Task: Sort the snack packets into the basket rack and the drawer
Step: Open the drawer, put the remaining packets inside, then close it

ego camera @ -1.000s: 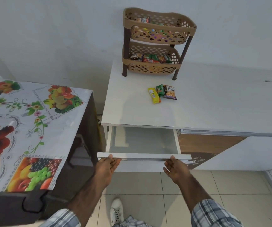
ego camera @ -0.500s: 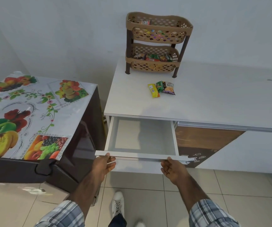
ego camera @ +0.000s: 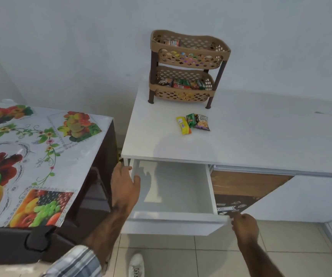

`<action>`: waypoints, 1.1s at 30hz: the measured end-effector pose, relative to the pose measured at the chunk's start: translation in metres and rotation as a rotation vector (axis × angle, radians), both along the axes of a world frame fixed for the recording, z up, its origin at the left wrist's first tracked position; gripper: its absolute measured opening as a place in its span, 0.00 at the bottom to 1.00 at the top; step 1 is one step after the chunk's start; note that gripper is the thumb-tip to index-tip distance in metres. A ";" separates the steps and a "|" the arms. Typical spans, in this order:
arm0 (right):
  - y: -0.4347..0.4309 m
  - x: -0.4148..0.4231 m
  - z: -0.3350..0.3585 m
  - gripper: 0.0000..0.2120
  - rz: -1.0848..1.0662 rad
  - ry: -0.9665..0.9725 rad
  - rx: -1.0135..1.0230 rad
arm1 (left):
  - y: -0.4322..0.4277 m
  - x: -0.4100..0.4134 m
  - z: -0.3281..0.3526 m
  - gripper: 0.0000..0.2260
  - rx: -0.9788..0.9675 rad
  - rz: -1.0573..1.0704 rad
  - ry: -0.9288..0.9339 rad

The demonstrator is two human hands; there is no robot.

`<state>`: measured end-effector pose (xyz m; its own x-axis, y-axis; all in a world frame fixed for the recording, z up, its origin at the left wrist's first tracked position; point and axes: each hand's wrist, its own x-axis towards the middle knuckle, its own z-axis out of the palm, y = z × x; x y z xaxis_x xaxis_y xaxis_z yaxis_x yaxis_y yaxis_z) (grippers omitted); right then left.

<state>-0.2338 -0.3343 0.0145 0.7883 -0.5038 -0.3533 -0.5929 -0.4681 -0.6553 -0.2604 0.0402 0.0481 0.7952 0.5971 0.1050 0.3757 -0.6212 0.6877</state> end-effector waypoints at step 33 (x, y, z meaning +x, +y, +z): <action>0.231 0.344 0.037 0.33 0.964 -0.162 -0.695 | 0.029 0.244 -0.069 0.36 0.506 -0.480 0.389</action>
